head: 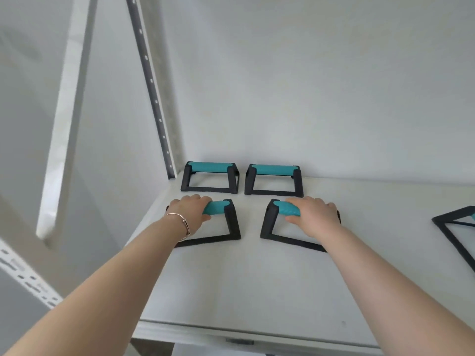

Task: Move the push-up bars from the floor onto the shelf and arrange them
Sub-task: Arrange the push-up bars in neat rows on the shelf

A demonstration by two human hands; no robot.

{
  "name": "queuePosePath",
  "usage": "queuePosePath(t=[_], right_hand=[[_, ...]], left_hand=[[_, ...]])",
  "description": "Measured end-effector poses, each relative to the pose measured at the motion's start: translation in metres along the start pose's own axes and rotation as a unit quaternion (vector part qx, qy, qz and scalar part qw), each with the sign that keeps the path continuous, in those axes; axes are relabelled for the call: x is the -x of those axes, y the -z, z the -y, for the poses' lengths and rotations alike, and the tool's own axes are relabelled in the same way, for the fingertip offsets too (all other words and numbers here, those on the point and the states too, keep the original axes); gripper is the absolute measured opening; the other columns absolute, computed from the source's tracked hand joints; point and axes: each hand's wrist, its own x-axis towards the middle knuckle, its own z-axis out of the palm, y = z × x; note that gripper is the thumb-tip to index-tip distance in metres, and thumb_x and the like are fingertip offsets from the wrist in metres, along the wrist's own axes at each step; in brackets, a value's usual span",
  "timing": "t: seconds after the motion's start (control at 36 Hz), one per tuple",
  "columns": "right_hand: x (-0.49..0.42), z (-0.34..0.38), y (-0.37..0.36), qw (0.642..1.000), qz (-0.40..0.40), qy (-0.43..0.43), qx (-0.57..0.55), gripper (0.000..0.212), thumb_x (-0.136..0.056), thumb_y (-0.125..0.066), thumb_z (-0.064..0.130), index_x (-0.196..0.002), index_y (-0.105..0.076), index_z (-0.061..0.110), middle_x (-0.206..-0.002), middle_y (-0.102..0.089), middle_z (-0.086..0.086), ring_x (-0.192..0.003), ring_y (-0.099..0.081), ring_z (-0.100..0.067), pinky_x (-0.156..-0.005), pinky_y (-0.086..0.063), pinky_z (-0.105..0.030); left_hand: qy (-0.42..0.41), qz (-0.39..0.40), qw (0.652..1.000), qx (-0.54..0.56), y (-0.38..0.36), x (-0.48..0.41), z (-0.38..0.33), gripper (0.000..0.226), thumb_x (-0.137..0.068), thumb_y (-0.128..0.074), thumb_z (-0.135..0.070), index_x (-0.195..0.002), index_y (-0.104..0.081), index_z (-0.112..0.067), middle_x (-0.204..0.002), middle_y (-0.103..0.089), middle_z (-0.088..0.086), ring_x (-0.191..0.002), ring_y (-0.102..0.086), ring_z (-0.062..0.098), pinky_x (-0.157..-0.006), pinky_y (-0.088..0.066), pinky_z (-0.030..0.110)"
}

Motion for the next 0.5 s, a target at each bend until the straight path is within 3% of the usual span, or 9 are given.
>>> queuePosePath(t=[0.08,0.17,0.5], right_hand=[[-0.003,0.013,-0.002,0.999,-0.006,-0.027,-0.030,0.053,-0.082,-0.040,0.078,-0.125,-0.053,0.049,-0.117,-0.062,0.008,-0.112,-0.053,-0.022,-0.091,-0.034,-0.041],[-0.008,0.020,-0.002,0.998,-0.021,-0.037,-0.040,0.053,-0.084,-0.032,0.078,-0.116,-0.059,0.045,-0.107,-0.065,0.009,-0.105,-0.056,-0.019,-0.090,-0.034,-0.040],[-0.040,0.037,-0.007,0.998,-0.009,0.001,-0.057,0.048,-0.082,-0.035,0.079,-0.106,-0.061,0.046,-0.096,-0.063,0.015,-0.097,-0.053,-0.013,-0.089,-0.032,-0.037]], left_hand=[[-0.006,-0.023,0.999,0.031,-0.008,-0.005,0.011,0.043,-0.095,-0.039,-0.057,-0.132,-0.046,-0.036,-0.112,-0.057,-0.005,-0.105,-0.053,0.020,-0.092,-0.040,0.038],[-0.002,-0.051,0.998,0.040,-0.013,-0.008,0.013,0.054,-0.087,-0.031,-0.073,-0.123,-0.051,-0.038,-0.105,-0.059,-0.008,-0.103,-0.052,0.018,-0.093,-0.037,0.038],[-0.046,-0.092,0.994,0.039,-0.017,-0.037,0.032,0.057,-0.086,-0.029,-0.075,-0.123,-0.054,-0.040,-0.109,-0.061,-0.014,-0.103,-0.051,0.013,-0.092,-0.034,0.034]])
